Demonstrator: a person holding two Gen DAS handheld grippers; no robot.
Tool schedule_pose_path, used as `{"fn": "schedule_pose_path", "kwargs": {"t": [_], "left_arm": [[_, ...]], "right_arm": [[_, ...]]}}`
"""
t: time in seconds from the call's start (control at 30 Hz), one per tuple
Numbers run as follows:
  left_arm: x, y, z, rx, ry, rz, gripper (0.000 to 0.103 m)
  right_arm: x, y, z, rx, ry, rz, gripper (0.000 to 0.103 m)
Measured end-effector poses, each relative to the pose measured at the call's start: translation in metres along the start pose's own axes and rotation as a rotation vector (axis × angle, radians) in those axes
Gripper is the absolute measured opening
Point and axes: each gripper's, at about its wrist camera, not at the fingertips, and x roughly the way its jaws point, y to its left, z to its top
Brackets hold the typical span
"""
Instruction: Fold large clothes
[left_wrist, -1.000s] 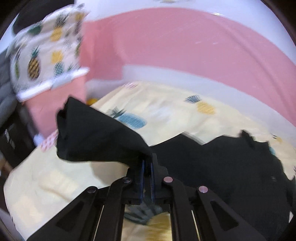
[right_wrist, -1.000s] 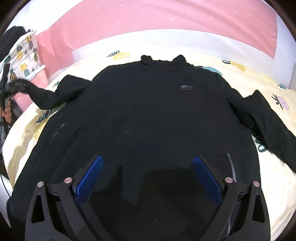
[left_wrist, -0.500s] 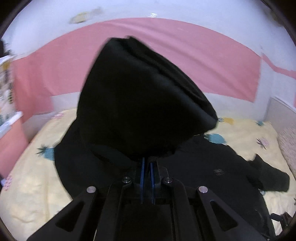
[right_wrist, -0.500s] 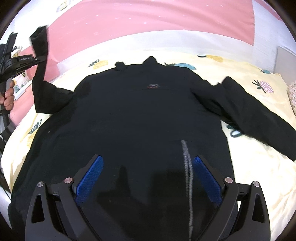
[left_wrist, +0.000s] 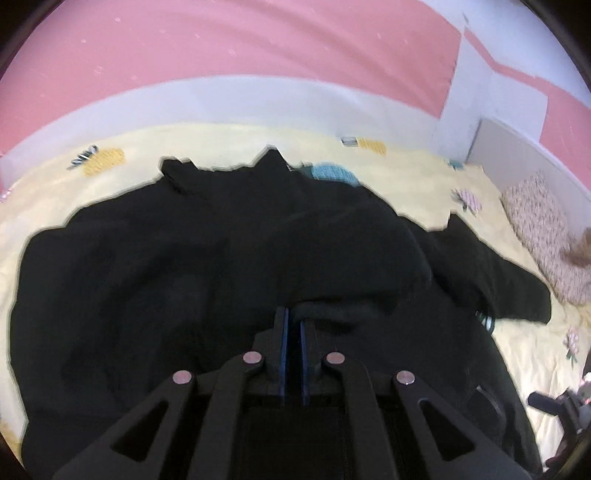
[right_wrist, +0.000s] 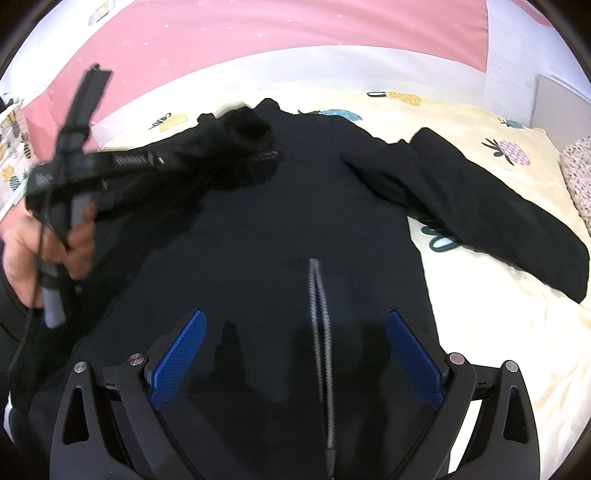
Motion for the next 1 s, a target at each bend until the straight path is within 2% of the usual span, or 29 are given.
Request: {"fn": "schedule_pose_path", "kwargs": {"t": [0.1, 0.13, 0.27, 0.3, 0.37, 0.4, 0.43, 0.47, 0.6, 0.67, 0.73, 0.77, 0.8, 0.83, 0.87, 0.93, 1.0], "left_arm": [[0.015, 0.000, -0.002, -0.005, 0.031, -0.007, 0.006], [0.019, -0.002, 0.001, -0.011, 0.043, -0.016, 0.009], [0.023, 0.004, -0.007, -0.025, 0.086, -0.074, 0.014], [0.022, 0.003, -0.009, -0.031, 0.090, -0.089, 0.022], [0.014, 0.007, -0.009, -0.050, 0.087, -0.132, 0.058], [0.008, 0.010, -0.009, -0.063, 0.081, -0.177, 0.094], [0.001, 0.012, -0.010, -0.072, 0.064, -0.212, 0.099], [-0.007, 0.013, -0.010, -0.071, 0.046, -0.229, 0.099], [-0.038, 0.026, -0.008, -0.065, -0.004, -0.215, 0.098], [-0.052, 0.042, -0.007, -0.073, -0.041, -0.180, 0.096], [-0.062, 0.063, -0.005, -0.081, -0.068, -0.115, 0.085], [-0.065, 0.075, -0.004, -0.088, -0.072, -0.075, 0.082], [-0.067, 0.089, -0.003, -0.101, -0.071, -0.039, 0.072], [-0.067, 0.105, -0.004, -0.118, -0.061, -0.004, 0.062], [-0.066, 0.119, -0.004, -0.138, -0.050, 0.028, 0.057], [-0.066, 0.149, -0.009, -0.178, -0.040, 0.084, 0.043], [-0.062, 0.173, -0.017, -0.219, -0.032, 0.138, 0.039]], "right_arm": [[0.002, -0.004, -0.001, 0.007, 0.008, -0.007, 0.098], [0.003, -0.005, 0.000, 0.008, 0.009, -0.007, 0.098], [0.003, -0.008, 0.004, 0.018, 0.003, -0.011, 0.098], [0.002, -0.008, 0.006, 0.022, -0.002, -0.010, 0.098], [0.000, -0.008, 0.011, 0.029, -0.016, -0.004, 0.098], [-0.001, -0.007, 0.016, 0.030, -0.027, -0.001, 0.098], [-0.001, -0.006, 0.019, 0.030, -0.033, 0.000, 0.098], [-0.002, -0.004, 0.023, 0.029, -0.040, 0.003, 0.098], [0.000, 0.006, 0.044, 0.010, -0.069, 0.001, 0.098], [0.005, 0.011, 0.056, -0.005, -0.083, 0.006, 0.098], [0.011, 0.016, 0.067, -0.017, -0.094, 0.018, 0.094], [0.018, 0.020, 0.076, -0.023, -0.097, 0.029, 0.087], [0.024, 0.022, 0.082, -0.023, -0.092, 0.037, 0.080], [0.033, 0.025, 0.090, -0.021, -0.085, 0.054, 0.063], [0.039, 0.026, 0.095, -0.020, -0.080, 0.068, 0.049], [0.057, 0.031, 0.109, -0.024, -0.075, 0.101, 0.045], [0.080, 0.036, 0.119, -0.045, -0.062, 0.112, 0.045]]}}
